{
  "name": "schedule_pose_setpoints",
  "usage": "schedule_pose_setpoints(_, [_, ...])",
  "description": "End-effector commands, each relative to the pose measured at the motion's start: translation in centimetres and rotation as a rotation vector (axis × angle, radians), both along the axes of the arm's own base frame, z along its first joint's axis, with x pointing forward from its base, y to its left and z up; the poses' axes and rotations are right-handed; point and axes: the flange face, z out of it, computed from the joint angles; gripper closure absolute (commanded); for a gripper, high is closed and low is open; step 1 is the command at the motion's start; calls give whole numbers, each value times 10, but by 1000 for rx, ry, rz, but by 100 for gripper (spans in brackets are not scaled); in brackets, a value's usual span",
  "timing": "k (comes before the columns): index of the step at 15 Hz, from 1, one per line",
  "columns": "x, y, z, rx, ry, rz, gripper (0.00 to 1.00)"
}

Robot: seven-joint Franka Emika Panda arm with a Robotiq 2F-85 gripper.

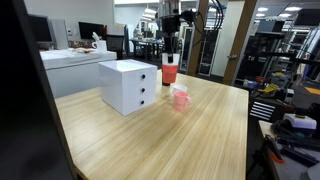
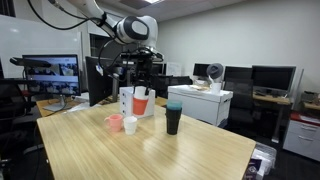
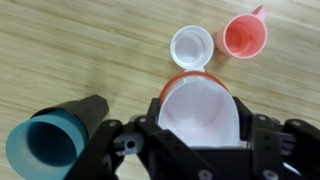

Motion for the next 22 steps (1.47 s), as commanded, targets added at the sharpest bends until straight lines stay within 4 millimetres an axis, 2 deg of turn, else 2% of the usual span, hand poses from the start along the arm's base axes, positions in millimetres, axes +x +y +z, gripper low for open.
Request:
schedule_pose_setpoints(1, [-6, -1, -13, -32, -26, 18, 57])
schedule_pose_setpoints(12, [-4, -2, -47, -89, -134, 48, 57])
schedule_pose_setpoints(17, [-8, -1, -55, -92, -134, 51, 57])
schedule_pose_setpoints(18, [-9, -1, -55, -93, -137, 52, 43])
schedule_pose_setpoints(19, [-9, -1, -54, -92, -137, 49, 8])
schedule_pose_setpoints(22, [-11, 0, -50, -101, -127, 49, 1])
